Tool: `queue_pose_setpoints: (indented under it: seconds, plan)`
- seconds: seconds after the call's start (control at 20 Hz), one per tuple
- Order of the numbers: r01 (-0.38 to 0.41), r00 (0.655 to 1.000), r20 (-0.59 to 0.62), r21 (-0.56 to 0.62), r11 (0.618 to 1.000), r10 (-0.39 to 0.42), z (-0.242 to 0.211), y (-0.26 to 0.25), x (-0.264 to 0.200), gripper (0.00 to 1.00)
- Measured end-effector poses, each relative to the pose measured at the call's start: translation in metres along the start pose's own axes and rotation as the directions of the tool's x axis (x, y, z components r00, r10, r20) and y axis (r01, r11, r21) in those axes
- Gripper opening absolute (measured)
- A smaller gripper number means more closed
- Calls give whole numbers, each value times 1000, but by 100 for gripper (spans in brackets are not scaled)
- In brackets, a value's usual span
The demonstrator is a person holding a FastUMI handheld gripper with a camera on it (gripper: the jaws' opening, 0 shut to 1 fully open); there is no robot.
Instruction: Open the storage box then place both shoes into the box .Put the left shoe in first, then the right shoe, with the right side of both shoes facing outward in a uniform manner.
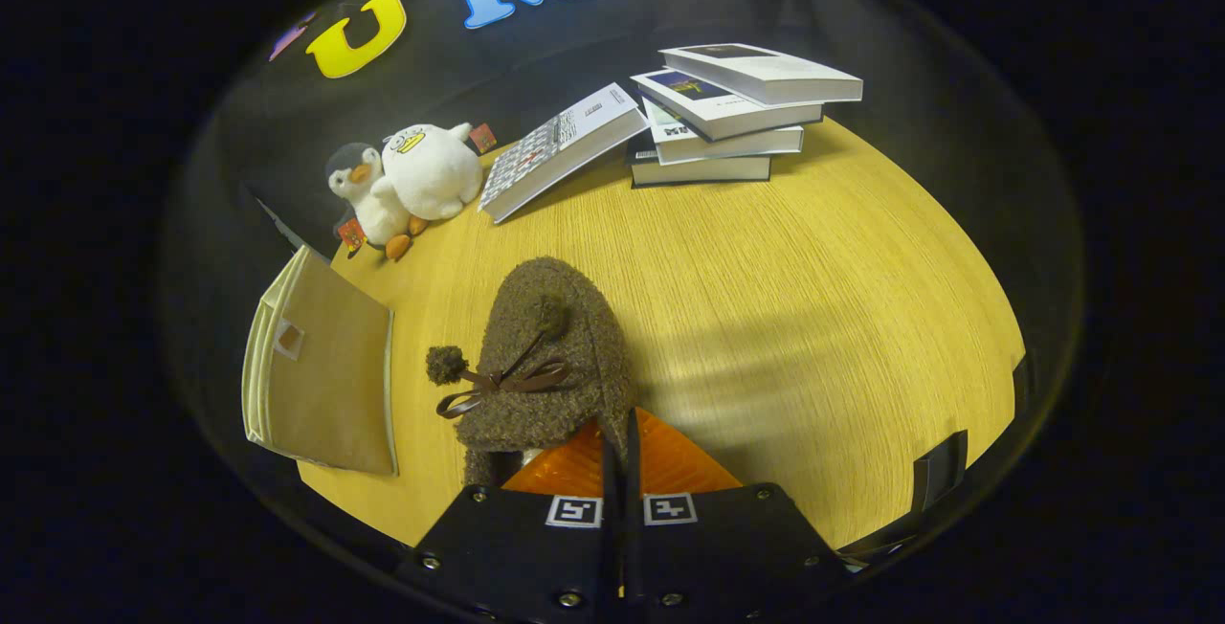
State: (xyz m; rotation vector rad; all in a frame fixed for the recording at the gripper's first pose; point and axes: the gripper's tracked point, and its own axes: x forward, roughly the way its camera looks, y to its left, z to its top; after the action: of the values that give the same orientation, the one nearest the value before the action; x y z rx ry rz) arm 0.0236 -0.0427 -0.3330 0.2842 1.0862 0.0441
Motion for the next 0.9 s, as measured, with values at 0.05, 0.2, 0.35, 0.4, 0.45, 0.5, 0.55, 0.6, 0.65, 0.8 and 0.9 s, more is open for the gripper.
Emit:
queue_pose_setpoints:
  seconds: [0.05, 0.2, 0.35, 0.4, 0.45, 0.5, 0.55, 0.6, 0.65, 0.8, 0.9]
  plan:
    - [-7, 1000, 14, 2, 1000, 7, 7, 7, -7, 2]
    - [-34, 998, 47, 16, 999, 33, 22, 34, -24, 2]
    - [-61, 995, 75, 12, 998, 59, 35, 63, -39, 2]
    - [-65, 994, 83, 5, 998, 64, 38, 72, -43, 2]
    - [-70, 993, 93, 0, 998, 69, 42, 81, -46, 2]
    - [-77, 992, 100, -5, 997, 77, 44, 92, -49, 2]
    - [-87, 991, 104, -8, 996, 87, 45, 103, -52, 2]
    - [-96, 989, 108, -11, 995, 97, 47, 114, -54, 2]
    - [-107, 988, 111, -15, 994, 108, 48, 126, -56, 2]
    - [-137, 983, 120, -31, 990, 140, 51, 162, -59, 2]
    - [-155, 979, 125, -40, 987, 159, 51, 186, -61, 2]
